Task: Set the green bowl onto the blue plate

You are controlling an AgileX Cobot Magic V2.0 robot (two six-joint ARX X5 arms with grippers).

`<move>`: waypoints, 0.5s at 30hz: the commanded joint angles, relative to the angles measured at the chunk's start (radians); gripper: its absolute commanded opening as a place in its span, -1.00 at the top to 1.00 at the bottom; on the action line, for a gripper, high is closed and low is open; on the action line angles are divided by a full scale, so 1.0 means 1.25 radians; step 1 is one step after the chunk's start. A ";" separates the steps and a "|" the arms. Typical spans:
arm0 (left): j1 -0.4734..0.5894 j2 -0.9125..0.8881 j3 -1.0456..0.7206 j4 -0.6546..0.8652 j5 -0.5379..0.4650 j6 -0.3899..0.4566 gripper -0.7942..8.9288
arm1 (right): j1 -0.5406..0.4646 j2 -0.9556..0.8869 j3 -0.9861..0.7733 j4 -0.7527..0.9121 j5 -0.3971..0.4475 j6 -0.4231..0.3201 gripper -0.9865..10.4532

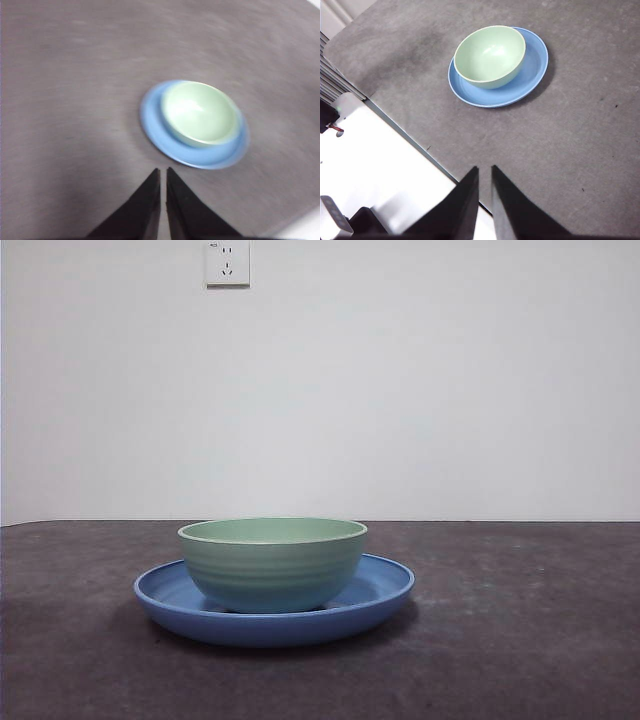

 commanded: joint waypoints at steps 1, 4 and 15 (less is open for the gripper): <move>0.069 -0.018 -0.030 0.047 -0.002 0.061 0.80 | 0.006 0.002 0.005 0.008 0.000 -0.007 0.76; 0.103 -0.043 -0.106 0.146 -0.019 0.148 0.80 | 0.006 0.002 0.005 0.008 0.000 -0.007 0.76; 0.141 -0.107 -0.442 0.559 -0.114 0.139 0.80 | 0.006 0.002 0.005 0.008 0.000 -0.007 0.76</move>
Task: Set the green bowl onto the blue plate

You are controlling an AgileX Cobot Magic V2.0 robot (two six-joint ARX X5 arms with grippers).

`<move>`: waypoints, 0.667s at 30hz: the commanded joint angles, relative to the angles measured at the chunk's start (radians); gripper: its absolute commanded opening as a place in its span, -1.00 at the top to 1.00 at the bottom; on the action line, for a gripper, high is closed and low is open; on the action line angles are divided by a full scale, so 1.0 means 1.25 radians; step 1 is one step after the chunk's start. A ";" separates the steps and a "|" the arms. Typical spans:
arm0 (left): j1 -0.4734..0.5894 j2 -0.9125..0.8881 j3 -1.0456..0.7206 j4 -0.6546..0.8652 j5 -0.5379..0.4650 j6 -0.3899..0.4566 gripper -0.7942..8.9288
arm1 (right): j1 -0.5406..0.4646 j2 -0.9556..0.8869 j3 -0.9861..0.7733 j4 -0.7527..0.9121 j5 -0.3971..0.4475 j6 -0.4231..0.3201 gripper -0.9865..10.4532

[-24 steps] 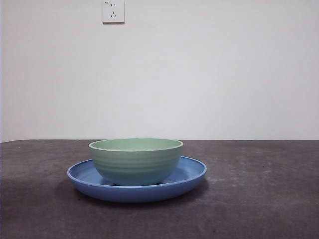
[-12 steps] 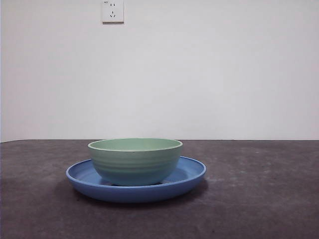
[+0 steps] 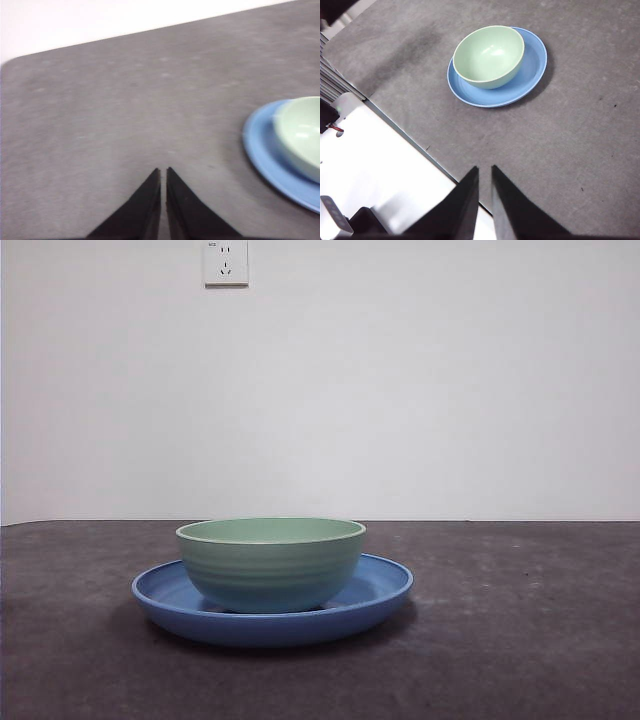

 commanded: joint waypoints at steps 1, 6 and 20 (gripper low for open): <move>0.021 -0.023 -0.070 0.113 -0.014 -0.064 0.80 | 0.006 0.002 0.005 0.008 0.000 -0.007 0.76; 0.035 -0.062 -0.166 0.184 -0.014 -0.084 0.80 | 0.006 0.002 0.005 0.008 0.000 -0.007 0.76; 0.085 -0.157 -0.252 0.183 -0.014 -0.096 0.80 | 0.006 0.002 0.005 0.008 0.000 -0.007 0.76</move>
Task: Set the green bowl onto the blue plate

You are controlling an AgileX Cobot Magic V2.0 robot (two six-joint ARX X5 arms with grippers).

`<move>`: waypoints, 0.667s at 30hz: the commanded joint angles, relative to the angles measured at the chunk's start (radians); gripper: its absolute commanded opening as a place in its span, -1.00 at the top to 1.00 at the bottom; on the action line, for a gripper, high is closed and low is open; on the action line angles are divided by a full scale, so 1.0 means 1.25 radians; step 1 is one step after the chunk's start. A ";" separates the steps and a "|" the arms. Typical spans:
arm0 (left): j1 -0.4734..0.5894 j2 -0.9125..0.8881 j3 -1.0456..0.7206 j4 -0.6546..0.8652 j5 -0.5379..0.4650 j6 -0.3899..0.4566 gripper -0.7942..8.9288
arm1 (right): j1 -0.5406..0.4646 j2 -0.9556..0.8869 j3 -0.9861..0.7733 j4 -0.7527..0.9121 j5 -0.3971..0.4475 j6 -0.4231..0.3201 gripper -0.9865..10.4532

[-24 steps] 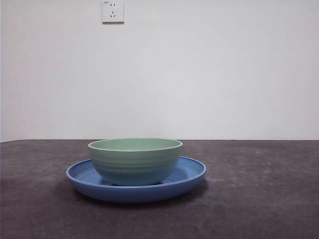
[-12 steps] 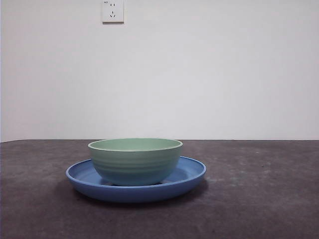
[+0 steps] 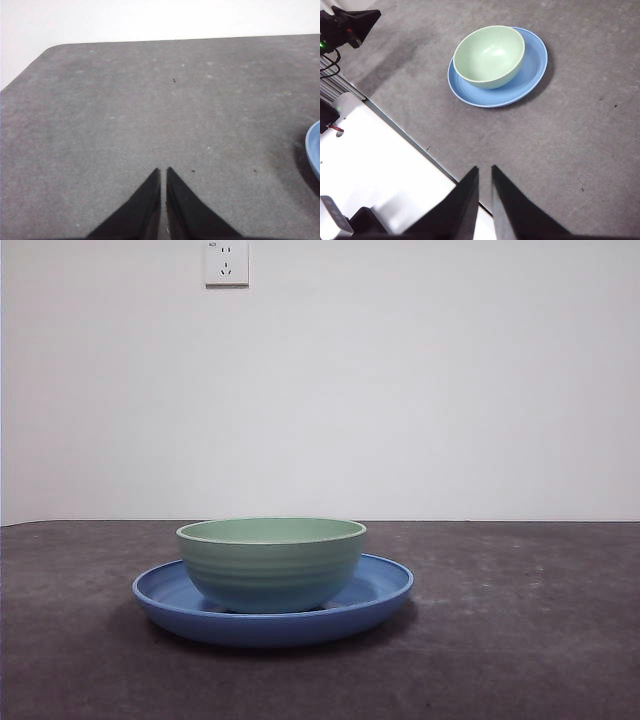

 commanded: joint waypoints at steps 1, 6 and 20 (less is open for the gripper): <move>0.006 -0.003 -0.004 0.008 -0.003 -0.008 0.80 | 0.006 0.002 0.005 0.008 0.000 -0.007 0.76; 0.010 -0.013 -0.017 0.008 -0.003 -0.008 0.80 | 0.006 0.002 0.005 0.008 0.000 -0.007 0.76; 0.016 -0.038 -0.039 0.009 -0.006 -0.009 0.80 | 0.006 0.002 0.005 0.008 0.000 -0.007 0.76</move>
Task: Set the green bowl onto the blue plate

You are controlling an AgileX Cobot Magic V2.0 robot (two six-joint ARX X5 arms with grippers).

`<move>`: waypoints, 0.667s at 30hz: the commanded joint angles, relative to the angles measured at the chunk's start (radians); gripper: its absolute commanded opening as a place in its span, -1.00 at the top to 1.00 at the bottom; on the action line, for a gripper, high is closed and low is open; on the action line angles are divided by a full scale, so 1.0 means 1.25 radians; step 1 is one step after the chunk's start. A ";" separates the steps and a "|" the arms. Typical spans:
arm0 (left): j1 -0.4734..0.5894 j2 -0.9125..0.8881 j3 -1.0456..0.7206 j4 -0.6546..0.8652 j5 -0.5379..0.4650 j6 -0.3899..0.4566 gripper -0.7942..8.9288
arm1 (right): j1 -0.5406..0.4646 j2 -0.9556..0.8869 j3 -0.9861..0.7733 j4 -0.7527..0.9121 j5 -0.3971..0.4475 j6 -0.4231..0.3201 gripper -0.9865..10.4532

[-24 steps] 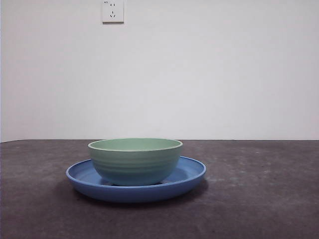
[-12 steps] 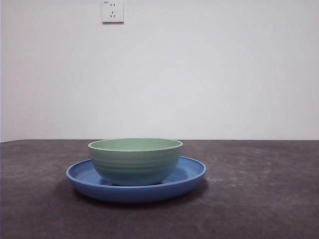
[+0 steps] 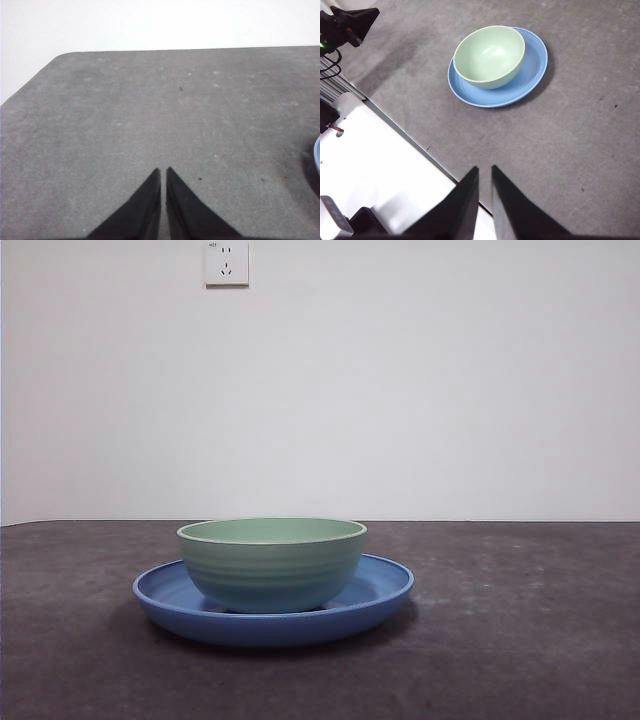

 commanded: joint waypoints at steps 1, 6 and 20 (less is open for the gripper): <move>0.003 -0.004 -0.017 -0.007 -0.003 -0.004 0.80 | 0.006 0.002 0.005 0.008 0.000 -0.007 0.76; 0.003 -0.010 -0.017 -0.007 -0.006 -0.034 0.80 | 0.006 0.002 0.005 0.008 0.000 -0.007 0.76; 0.003 -0.010 -0.016 -0.006 -0.014 -0.088 0.80 | 0.006 0.002 0.005 0.008 0.000 -0.007 0.76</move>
